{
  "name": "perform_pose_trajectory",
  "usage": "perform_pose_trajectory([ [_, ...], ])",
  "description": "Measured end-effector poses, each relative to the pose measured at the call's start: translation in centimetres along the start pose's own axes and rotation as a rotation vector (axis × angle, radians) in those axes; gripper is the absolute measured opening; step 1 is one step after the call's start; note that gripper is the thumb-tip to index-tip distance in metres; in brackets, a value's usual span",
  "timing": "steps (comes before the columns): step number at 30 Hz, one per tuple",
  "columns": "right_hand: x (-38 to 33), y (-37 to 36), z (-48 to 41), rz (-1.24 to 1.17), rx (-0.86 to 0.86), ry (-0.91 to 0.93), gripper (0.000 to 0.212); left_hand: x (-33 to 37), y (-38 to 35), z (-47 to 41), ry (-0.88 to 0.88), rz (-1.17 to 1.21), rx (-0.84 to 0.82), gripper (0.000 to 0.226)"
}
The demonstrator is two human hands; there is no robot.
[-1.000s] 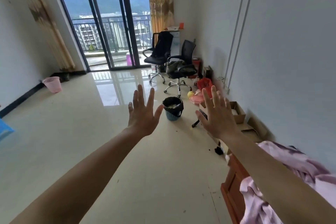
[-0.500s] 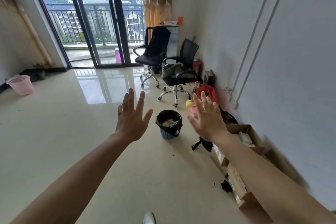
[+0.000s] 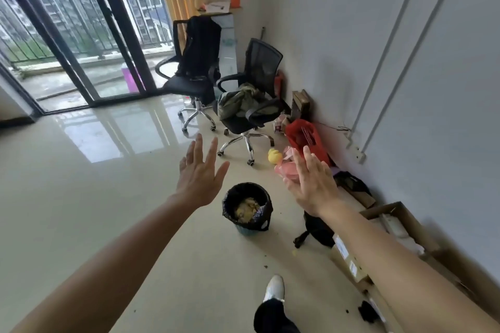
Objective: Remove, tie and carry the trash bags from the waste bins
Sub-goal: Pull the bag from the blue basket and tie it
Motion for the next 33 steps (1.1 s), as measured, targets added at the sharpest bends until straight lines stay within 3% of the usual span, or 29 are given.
perform_pose_trajectory([
  [6, 4.0, -8.0, -14.2, -0.06, -0.082, -0.101, 0.082, -4.4, -9.6, -15.3, 0.123, 0.083, -0.195, 0.071],
  [15, 8.4, -15.7, -30.9, -0.092, -0.309, -0.291, 0.083, -9.4, -18.4, -34.2, 0.232, 0.159, -0.426, 0.067],
  [23, 11.2, -28.9, -35.5, -0.145, -0.512, -0.499, 0.084, -17.3, -33.9, -40.1, 0.35, 0.223, -0.653, 0.068],
  [29, 13.0, -46.5, -34.0, -0.416, -0.669, -0.834, 0.094, -24.2, -52.1, -39.7, 0.473, 0.323, -0.764, 0.066],
  [31, 13.3, -52.9, -33.1, -0.473, -0.712, -0.921, 0.103, -26.8, -58.1, -38.4, 0.578, 0.42, -0.749, 0.064],
  [33, 13.5, -59.0, -32.1, -0.566, -0.699, -1.048, 0.11, -30.0, -63.6, -37.3, 0.804, 0.559, -0.653, 0.062],
])
Point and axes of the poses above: each hand's wrist, its own z-axis away from the middle knuckle, its own y-axis out of the back of the hand, x = y × z, the point moved 3 cm from there along -z, towards the middle knuckle, and after that the axes turned 7 degrees about -y, right-handed, at the moved point
